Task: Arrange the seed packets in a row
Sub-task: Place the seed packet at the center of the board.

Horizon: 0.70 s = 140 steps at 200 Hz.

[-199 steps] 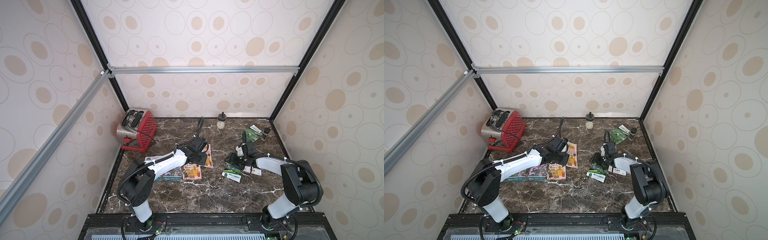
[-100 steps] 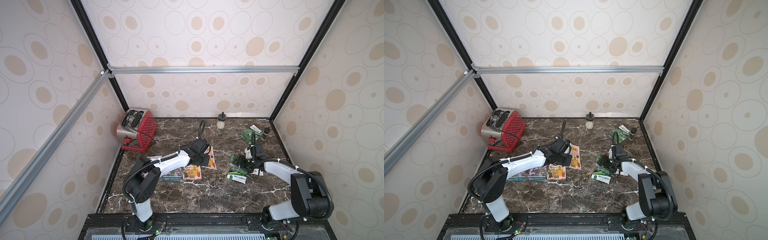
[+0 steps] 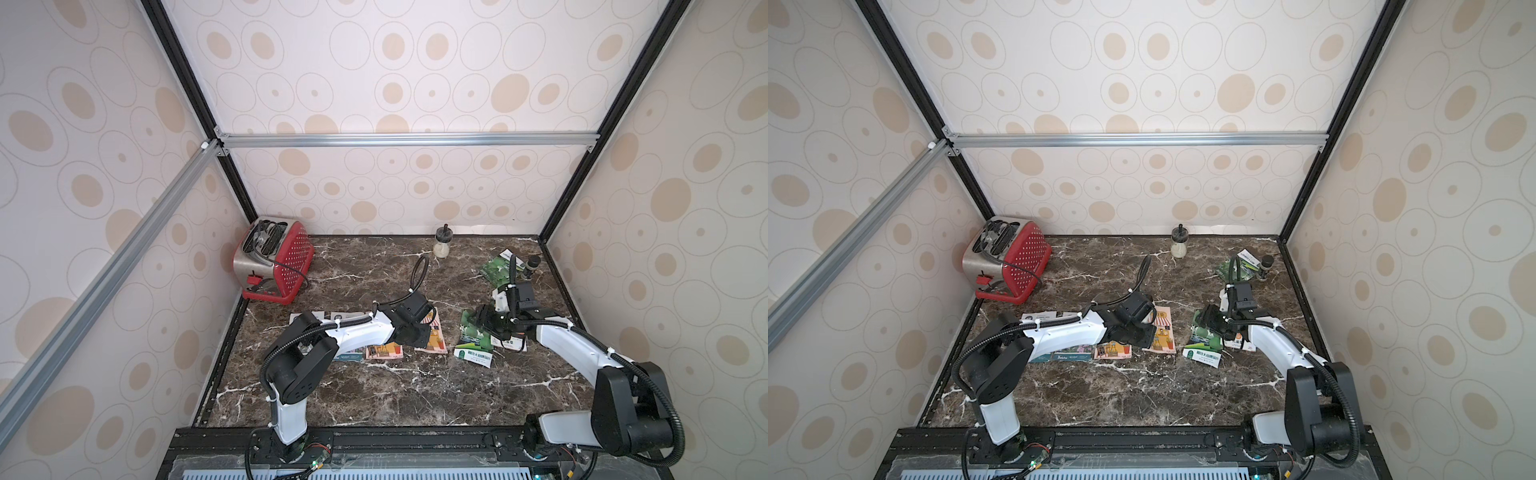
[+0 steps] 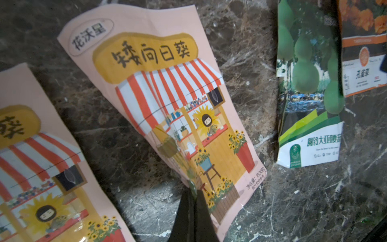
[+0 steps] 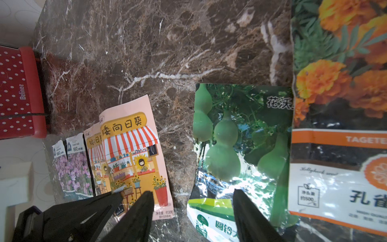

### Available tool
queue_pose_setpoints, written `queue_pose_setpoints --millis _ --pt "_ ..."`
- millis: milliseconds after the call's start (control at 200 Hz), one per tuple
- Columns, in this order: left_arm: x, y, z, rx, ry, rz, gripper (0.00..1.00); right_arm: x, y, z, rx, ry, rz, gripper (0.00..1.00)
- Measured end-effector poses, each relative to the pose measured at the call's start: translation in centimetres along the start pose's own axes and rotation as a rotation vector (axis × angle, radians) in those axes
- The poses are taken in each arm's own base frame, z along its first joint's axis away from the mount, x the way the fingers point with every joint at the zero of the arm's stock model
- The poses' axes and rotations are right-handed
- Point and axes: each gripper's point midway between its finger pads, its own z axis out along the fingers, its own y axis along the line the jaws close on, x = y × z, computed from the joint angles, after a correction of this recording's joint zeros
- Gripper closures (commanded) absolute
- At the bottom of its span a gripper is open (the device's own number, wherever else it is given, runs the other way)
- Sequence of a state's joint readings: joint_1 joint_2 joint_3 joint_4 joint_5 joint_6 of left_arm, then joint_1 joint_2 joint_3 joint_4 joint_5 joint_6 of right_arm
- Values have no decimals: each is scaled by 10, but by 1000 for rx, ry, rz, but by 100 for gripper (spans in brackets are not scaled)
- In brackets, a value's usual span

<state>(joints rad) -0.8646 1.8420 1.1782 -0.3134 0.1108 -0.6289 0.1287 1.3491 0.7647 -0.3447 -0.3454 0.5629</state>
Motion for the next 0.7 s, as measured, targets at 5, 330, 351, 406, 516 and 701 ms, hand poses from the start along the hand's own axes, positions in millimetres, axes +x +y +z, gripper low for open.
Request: queue_pose_setpoints --millis 5,330,351,406,516,701 --pt "0 0 0 -1 1 0 100 0 0 0 0 1 0 36" --pt "12 13 1 -55 34 -7 52 3 4 0 -21 15 -5 36" --pt "13 15 0 -62 34 -9 48 3 4 0 -21 16 -6 36" --pt "14 18 -4 -81 36 -3 42 3 4 1 -21 16 -11 36" --pt "8 21 -19 -111 13 5 34 7 8 2 -19 27 -29 36" --pt "-32 10 -74 -108 -129 31 29 13 34 12 -13 68 -127 36"
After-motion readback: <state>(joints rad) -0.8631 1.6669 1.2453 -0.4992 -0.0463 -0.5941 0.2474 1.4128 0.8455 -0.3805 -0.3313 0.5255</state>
